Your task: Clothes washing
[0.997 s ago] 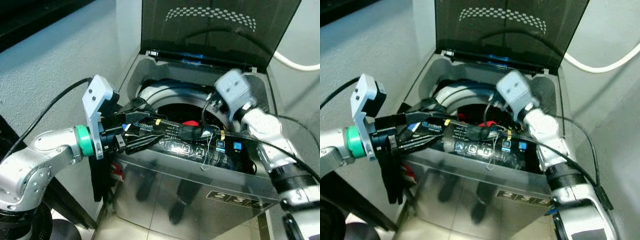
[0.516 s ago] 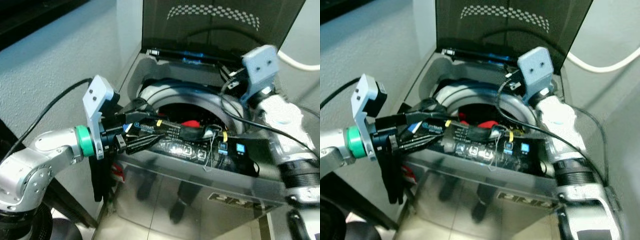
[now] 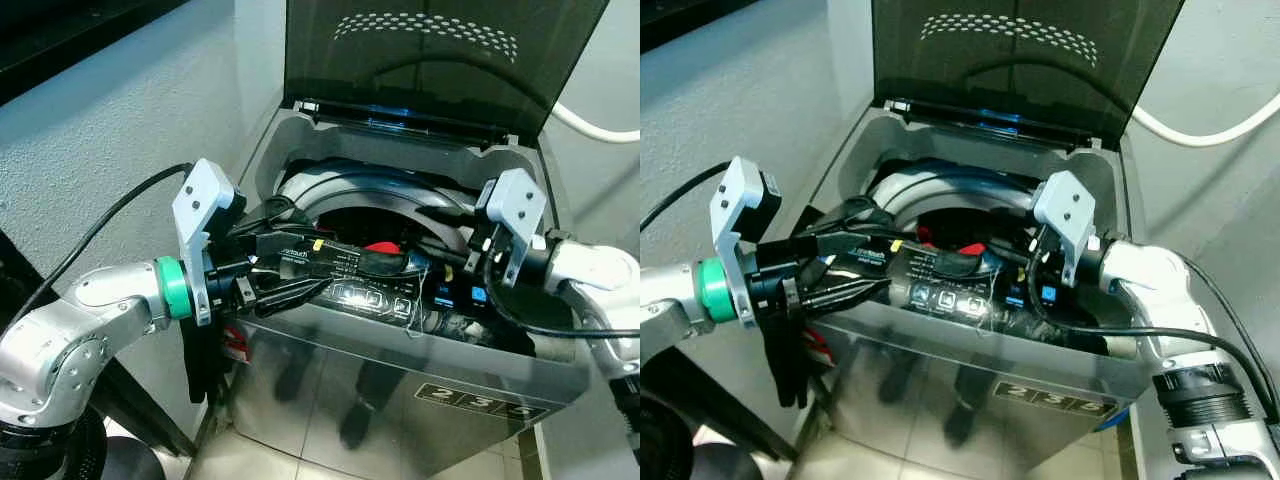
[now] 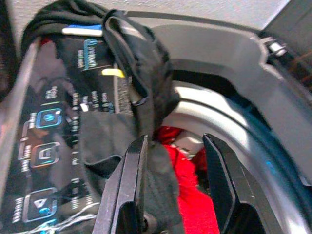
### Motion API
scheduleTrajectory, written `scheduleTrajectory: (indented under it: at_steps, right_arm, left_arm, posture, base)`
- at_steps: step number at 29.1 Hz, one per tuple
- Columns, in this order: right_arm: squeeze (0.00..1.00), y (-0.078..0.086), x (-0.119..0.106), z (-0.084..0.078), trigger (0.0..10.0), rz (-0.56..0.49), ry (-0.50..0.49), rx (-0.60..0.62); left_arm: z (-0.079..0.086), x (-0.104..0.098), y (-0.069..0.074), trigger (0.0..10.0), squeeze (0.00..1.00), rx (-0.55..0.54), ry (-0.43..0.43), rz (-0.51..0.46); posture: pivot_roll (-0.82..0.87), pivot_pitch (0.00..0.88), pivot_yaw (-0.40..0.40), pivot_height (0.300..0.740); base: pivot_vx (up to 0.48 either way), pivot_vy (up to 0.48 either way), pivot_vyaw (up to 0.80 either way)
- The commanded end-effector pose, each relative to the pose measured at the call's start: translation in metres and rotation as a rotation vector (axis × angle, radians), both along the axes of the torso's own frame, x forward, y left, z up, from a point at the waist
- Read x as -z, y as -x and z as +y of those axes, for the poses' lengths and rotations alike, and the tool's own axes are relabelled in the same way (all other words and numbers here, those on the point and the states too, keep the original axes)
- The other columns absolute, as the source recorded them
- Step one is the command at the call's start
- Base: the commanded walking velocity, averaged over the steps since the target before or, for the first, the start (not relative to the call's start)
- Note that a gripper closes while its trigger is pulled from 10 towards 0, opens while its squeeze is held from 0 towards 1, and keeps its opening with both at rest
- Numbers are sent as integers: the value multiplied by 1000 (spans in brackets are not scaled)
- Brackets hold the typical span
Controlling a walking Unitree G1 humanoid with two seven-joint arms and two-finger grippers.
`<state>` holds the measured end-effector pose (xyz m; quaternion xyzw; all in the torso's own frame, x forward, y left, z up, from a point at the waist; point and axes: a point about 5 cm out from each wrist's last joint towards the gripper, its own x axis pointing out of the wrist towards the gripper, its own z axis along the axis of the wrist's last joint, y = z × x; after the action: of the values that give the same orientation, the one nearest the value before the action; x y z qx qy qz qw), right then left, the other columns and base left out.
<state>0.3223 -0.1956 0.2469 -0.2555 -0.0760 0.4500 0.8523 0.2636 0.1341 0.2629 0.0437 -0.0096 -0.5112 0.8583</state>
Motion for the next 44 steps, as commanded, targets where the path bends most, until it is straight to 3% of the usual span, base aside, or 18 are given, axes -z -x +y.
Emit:
scheduleTrajectory:
  at_steps: [1,4,8,10,13,14,21,32,34,38,42,43,44]
  right_arm:
    - [0,4,-2,-6,10000,20,-1,-11]
    - [0,4,-1,-7,10000,34,-12,-16]
    - [0,5,-4,-11,10000,83,-132,-43]
    - [0,5,-4,-12,10000,91,-135,-46]
    - [0,5,-2,-13,10000,100,-134,-50]
    - [0,8,8,-12,10000,142,-82,-73]
    - [0,12,29,-6,10000,221,-1,-109]
    - [0,2,31,-1,10000,175,0,-52]
    - [0,-4,27,0,10000,132,-17,-4]
    - [0,-34,5,-6,10000,-51,-114,295]
    - [0,-43,-6,-13,10000,-155,-127,438]
    - [0,-47,-17,-19,10000,-217,-188,521]
    - [0,-47,-17,-19,10000,-217,-188,521]
  left_arm:
    - [-3,2,2,10000,0,13,-10,7]
    - [-3,3,2,10000,0,12,-10,8]
    - [-3,3,2,10000,0,12,-9,10]
    - [-3,2,3,10000,0,13,-9,10]
    - [-3,2,3,10000,0,12,-9,10]
    - [-3,2,3,10000,0,13,-10,12]
    - [-3,3,2,10000,0,16,-12,14]
    - [-3,2,3,10000,0,14,-11,15]
    - [-3,2,3,10000,0,13,-10,14]
    - [-3,2,3,10000,0,12,-6,15]
    - [-4,1,3,10000,0,12,-5,15]
    - [-4,1,3,10000,0,12,-5,15]
    - [-4,1,3,10000,0,12,-5,15]
  posture:
    - [110,52,34,740]
    - [110,52,34,740]
    - [112,56,33,740]
    - [113,58,35,740]
    - [113,58,35,740]
    - [112,60,36,740]
    - [115,65,41,740]
    - [120,67,39,740]
    - [120,67,39,740]
    - [122,68,38,740]
    - [122,70,39,740]
    - [122,70,39,740]
    - [122,70,39,740]
  base:
    - [0,0,0]
    - [0,0,0]
    - [0,0,0]
    - [0,0,0]
    - [0,0,0]
    - [0,0,0]
    - [0,0,0]
    - [0,0,0]
    - [0,0,0]
    - [0,0,0]
    - [0,0,0]
    - [0,0,0]
    - [0,0,0]
